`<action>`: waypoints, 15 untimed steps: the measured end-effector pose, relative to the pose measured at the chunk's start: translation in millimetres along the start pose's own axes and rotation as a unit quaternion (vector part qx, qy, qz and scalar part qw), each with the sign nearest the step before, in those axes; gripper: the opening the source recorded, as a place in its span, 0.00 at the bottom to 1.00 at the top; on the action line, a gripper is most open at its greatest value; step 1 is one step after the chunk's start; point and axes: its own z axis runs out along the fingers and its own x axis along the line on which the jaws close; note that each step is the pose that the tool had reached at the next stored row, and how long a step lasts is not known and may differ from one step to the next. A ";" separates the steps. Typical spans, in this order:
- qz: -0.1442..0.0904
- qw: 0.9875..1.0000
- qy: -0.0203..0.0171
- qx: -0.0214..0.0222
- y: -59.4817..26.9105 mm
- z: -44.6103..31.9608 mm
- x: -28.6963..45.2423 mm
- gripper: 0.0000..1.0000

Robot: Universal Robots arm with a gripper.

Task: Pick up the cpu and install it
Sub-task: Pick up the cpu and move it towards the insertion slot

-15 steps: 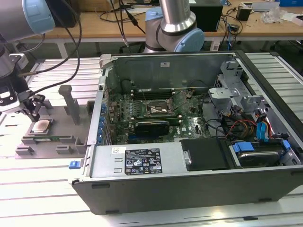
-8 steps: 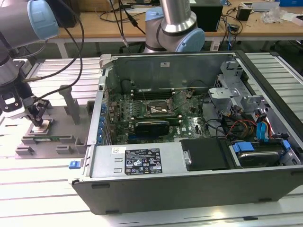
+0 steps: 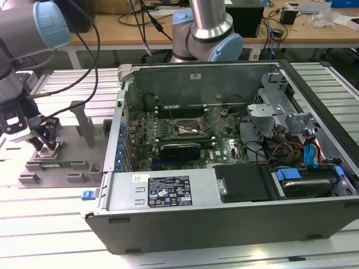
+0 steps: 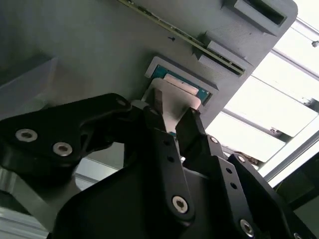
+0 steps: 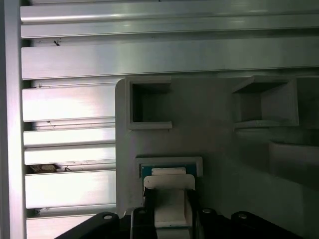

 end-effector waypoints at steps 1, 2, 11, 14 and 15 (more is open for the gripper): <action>0.000 1.000 0.000 0.000 0.0 0.0 0.0 0.48; 0.000 1.000 0.000 0.000 0.0 0.0 0.0 0.48; 0.000 1.000 -0.002 0.000 -0.3 3.8 0.0 0.73; 0.000 1.000 -0.006 0.000 -0.2 8.4 0.6 0.73; -0.001 1.000 -0.008 0.000 0.2 10.0 1.1 0.73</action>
